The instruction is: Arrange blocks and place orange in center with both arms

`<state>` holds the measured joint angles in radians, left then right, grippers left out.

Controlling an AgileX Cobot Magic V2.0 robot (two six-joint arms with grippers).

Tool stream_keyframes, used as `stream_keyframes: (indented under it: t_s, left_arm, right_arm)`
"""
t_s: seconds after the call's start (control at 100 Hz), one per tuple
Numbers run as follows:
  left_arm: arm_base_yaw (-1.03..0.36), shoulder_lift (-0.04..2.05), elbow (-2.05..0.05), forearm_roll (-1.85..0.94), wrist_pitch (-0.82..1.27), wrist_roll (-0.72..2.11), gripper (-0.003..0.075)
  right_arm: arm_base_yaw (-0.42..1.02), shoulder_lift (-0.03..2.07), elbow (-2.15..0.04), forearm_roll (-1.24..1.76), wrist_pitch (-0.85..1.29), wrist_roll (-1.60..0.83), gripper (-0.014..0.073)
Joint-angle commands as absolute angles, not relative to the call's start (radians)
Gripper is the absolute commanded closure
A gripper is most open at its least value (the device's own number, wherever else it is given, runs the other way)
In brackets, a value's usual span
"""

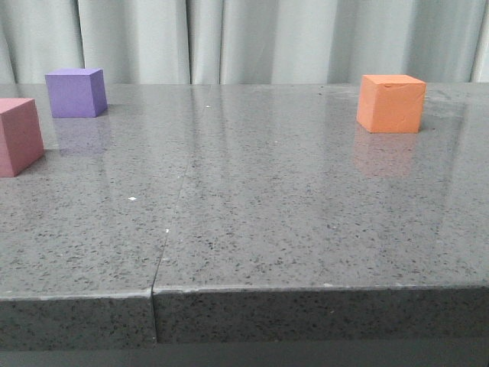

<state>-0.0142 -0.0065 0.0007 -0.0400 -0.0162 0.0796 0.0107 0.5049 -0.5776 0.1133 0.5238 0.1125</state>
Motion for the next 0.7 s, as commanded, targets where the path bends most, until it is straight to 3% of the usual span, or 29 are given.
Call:
stream_keyframes:
  t_s: [0.0,0.08,0.24,0.3,0.69]
  left_arm:
    - [-0.022,-0.034,0.041,-0.045,-0.097,0.071,0.0741]
    - [-0.022,-0.034,0.041,-0.045,-0.097,0.071,0.0741]
    - [-0.022,-0.034,0.041,-0.045,-0.097,0.071,0.0741]
    - [-0.022,-0.034,0.041,-0.045,-0.097,0.071,0.0741]
    - [-0.022,-0.034,0.041,-0.045,-0.097,0.071,0.0741]
  right_arm:
    - [0.007,0.595,-0.672,0.119,0.492,0.101,0.0549]
    - [0.007,0.669,-0.727,0.119,0.501,0.101,0.0407]
    - [0.007,0.795,-0.832,0.119,0.549,0.101,0.0023]
    - [0.009,0.841,-0.875,0.119,0.583,0.101,-0.0056]
    - [0.091,1.182,-1.237,0.121,0.828,0.101,-0.0052]
